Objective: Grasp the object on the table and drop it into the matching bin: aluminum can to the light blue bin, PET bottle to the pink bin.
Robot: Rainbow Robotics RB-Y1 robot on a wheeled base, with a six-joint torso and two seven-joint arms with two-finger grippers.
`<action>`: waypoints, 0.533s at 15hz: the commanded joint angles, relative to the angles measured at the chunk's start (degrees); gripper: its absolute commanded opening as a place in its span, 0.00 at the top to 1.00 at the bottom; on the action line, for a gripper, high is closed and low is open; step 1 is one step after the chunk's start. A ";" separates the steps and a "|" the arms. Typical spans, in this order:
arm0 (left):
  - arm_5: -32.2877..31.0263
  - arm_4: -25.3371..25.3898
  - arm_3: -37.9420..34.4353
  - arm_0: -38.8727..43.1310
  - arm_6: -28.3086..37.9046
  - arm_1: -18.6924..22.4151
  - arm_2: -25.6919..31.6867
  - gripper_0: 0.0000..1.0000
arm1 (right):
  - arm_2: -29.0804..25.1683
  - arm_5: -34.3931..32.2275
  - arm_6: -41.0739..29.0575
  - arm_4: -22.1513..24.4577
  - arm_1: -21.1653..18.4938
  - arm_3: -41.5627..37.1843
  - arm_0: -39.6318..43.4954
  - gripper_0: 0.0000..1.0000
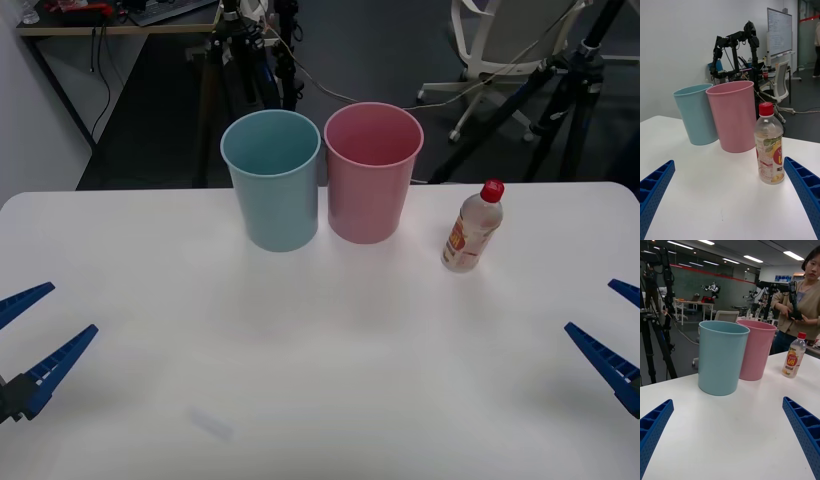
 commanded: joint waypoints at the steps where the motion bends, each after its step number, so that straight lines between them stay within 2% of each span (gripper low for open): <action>1: 0.00 0.00 0.00 0.00 0.00 0.00 0.00 0.00 | -0.15 0.13 0.09 -0.07 0.76 0.34 -1.02 0.00; 8: 0.00 0.00 0.00 0.00 0.00 0.00 0.00 0.00 | 0.56 0.21 1.76 -1.21 0.76 0.08 0.04 0.00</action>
